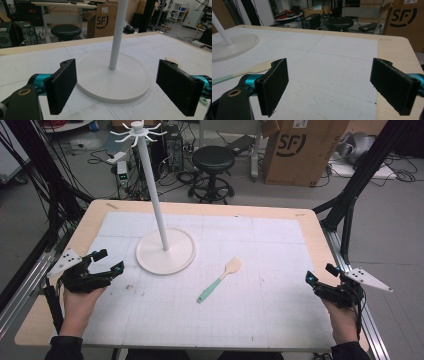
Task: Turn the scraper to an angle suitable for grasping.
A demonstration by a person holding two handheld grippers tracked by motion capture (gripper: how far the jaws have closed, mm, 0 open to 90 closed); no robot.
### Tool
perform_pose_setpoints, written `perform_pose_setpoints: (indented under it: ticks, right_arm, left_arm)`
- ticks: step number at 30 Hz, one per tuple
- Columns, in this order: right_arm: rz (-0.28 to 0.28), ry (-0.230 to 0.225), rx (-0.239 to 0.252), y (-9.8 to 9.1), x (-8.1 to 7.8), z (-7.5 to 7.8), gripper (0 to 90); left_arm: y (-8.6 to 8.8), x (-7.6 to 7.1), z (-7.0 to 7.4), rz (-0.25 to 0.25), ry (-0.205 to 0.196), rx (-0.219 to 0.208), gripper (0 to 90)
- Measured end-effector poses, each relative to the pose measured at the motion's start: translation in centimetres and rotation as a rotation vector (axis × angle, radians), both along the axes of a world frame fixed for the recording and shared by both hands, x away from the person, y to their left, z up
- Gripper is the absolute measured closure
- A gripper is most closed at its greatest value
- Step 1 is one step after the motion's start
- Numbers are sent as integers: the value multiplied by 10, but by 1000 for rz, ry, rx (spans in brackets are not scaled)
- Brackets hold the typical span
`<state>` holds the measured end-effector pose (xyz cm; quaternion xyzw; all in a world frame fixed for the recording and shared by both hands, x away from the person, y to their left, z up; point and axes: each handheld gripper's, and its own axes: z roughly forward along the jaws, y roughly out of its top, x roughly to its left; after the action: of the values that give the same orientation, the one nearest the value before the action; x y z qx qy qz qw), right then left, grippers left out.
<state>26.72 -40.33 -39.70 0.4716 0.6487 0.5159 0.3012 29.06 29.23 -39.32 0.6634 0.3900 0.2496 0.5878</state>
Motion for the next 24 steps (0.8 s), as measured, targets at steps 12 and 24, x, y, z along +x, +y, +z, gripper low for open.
perform_pose_setpoints:
  ticks: [12,24]
  right_arm:
    - [1,3,-8,-2,1,-2,145]
    - [-6,-7,2,-4,-2,2,145]
  left_arm:
    - [-2,-1,1,9,-6,-42,185]
    - [-41,-3,11,-59,-17,-23,173]
